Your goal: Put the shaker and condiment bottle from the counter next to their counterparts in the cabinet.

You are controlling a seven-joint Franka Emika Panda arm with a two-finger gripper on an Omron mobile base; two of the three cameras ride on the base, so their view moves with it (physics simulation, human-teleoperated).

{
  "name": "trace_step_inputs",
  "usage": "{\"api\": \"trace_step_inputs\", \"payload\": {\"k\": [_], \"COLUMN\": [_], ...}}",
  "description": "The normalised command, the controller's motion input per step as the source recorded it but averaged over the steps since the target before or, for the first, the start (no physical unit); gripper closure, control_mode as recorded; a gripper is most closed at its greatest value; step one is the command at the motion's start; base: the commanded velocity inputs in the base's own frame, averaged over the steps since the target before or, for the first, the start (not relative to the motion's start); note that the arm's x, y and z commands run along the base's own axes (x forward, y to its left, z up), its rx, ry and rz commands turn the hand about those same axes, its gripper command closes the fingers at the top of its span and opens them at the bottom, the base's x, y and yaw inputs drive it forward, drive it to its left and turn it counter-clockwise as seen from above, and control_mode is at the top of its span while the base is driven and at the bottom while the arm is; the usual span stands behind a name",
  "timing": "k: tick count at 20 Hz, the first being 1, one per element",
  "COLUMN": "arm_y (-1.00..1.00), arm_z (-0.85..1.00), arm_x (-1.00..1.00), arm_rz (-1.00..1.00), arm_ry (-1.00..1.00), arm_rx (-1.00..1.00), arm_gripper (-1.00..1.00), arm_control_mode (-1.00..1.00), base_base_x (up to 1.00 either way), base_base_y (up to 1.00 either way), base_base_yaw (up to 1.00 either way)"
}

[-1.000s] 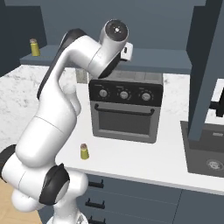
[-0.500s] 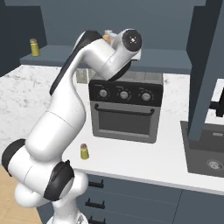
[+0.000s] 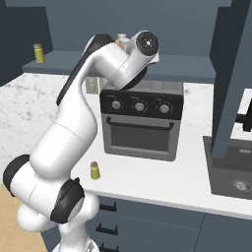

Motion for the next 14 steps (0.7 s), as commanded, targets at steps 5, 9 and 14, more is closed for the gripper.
{"api": "trace_step_inputs", "payload": {"k": [5,9,14], "arm_y": [0.0,0.0,0.0], "arm_z": [-0.05,-0.03,-0.08], "arm_x": [0.13,0.59,0.68], "arm_rz": [0.0,0.0,0.0], "arm_ry": [0.0,0.1,0.09], "arm_rx": [0.0,0.0,0.0], "arm_gripper": [1.0,1.0,1.0], "arm_control_mode": [-1.0,-1.0,-1.0], "base_base_x": [0.0,0.0,0.0], "base_base_y": [0.0,0.0,0.0], "base_base_yaw": [0.0,0.0,0.0]}}
